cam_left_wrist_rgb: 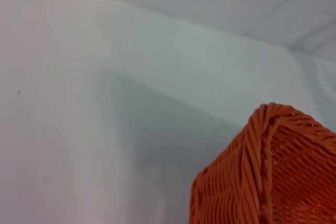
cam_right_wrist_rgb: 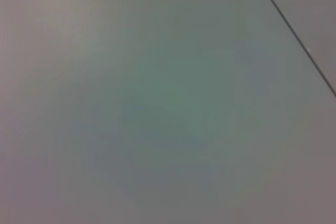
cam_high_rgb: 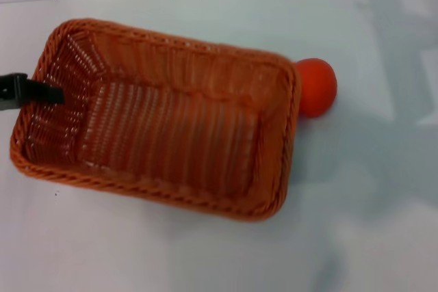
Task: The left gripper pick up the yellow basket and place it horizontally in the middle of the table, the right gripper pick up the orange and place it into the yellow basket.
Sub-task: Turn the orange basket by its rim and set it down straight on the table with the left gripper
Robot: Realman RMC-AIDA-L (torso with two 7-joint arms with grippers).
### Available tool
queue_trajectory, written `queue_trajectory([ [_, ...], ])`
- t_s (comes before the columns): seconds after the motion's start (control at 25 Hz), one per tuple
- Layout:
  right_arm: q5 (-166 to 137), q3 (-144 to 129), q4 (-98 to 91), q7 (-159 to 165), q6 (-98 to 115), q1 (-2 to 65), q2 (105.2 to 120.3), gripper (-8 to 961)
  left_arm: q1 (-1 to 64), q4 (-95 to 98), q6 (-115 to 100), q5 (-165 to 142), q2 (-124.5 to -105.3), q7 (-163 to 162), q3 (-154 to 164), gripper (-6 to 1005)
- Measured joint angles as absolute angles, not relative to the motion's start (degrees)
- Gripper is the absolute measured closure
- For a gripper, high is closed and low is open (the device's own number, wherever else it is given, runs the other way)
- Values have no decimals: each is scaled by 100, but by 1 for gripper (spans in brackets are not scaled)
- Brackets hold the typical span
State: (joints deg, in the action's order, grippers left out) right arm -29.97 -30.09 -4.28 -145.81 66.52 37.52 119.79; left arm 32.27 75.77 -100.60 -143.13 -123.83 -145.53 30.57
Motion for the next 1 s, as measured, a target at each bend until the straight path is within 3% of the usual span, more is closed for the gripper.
queue_trajectory([
  [1.0, -2997, -2979, -435, -14581, 6580, 3766, 11979, 132, 2733, 6445, -8366, -13442, -12434, -14824, 3083, 827],
])
